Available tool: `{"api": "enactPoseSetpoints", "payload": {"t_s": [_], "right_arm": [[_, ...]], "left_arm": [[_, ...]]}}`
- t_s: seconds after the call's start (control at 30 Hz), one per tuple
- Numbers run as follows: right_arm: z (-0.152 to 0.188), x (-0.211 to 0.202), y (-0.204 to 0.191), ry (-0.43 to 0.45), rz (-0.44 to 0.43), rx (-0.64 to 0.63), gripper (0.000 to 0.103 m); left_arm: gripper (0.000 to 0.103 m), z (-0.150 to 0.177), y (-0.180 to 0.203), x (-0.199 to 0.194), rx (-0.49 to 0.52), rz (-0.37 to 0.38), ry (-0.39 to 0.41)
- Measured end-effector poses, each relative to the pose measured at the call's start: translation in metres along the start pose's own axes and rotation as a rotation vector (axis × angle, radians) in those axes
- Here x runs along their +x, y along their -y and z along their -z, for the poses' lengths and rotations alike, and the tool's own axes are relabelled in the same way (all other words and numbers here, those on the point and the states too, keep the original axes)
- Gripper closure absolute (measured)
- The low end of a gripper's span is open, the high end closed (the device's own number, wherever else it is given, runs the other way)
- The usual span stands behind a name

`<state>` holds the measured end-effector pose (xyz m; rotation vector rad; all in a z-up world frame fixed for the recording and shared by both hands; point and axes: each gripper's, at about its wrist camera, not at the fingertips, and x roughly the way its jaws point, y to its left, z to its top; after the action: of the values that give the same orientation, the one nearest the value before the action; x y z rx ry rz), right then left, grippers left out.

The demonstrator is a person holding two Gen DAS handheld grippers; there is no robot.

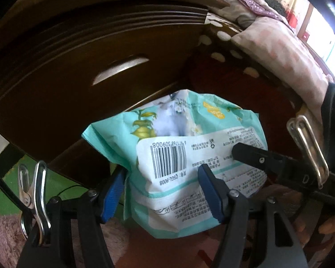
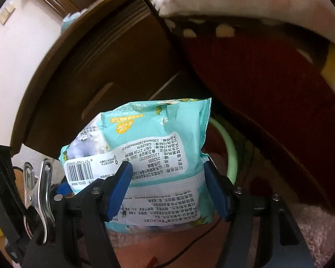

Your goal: Collect trash

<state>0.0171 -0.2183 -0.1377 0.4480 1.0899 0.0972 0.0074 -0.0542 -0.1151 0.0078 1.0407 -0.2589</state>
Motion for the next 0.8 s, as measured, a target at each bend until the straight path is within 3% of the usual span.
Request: {"api": "enactPoseSetpoints", "payload": {"t_s": [0.47, 0.8], "right_arm": [[-0.012, 0.044, -0.013, -0.053, 0.105, -0.002, 0.035], [-0.016, 0.048, -0.003, -0.035, 0.098, 0.035, 0.035]], "left_arm": [[0.035, -0.006, -0.009, 0.037, -0.007, -0.021, -0.055], [0.036, -0.003, -0.012, 0.052, 0.005, -0.034, -0.103]]}}
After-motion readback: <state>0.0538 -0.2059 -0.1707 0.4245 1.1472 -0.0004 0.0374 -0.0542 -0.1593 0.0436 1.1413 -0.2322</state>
